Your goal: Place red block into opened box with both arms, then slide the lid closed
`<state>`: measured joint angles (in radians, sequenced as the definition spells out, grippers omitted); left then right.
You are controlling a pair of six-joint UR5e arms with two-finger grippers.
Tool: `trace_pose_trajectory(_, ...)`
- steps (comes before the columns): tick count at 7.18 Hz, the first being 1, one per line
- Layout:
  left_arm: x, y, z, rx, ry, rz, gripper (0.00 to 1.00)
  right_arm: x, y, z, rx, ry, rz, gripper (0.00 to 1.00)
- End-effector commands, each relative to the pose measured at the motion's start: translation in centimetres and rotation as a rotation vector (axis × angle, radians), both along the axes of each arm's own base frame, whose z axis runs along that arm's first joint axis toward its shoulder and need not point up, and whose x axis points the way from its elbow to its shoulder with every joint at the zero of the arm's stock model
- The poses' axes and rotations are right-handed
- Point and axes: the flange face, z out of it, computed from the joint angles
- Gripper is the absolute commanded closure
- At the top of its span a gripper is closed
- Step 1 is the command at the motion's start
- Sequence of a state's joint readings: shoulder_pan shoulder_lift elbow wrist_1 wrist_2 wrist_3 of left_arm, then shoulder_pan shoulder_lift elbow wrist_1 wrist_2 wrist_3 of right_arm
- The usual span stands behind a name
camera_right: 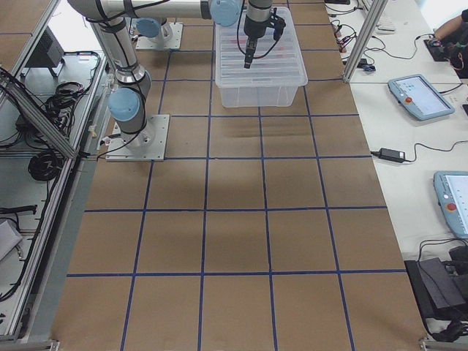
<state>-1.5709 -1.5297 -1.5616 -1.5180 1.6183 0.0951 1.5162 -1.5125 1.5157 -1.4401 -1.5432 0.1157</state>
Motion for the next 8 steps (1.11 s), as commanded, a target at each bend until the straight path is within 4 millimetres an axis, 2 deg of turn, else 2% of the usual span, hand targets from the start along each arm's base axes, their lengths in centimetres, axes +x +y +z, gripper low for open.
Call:
trace_pose_trajectory(1,0.0,0.1,0.1,-0.001,0.0,0.0,0.0,-0.3,-3.2,-3.8,0.014,0.011,0.005,0.0)
trace_pose_trajectory(2,0.0,-0.1,0.0,0.0,0.0,0.0,0.0,-0.4,-4.8,-5.1,-0.012,0.01,0.0,0.0)
trace_pose_trajectory(3,0.0,0.0,-0.1,0.002,0.0,0.0,0.0,-0.5,-5.5,-6.4,0.004,0.01,0.017,0.0)
trace_pose_trajectory(6,0.0,0.2,0.2,-0.004,-0.002,0.0,0.0,-0.5,-6.9,-8.8,0.026,0.008,0.017,0.0)
trace_pose_trajectory(8,0.0,0.3,0.2,-0.003,-0.002,-0.001,0.0,-0.6,-7.6,-12.0,0.061,0.007,0.005,0.0)
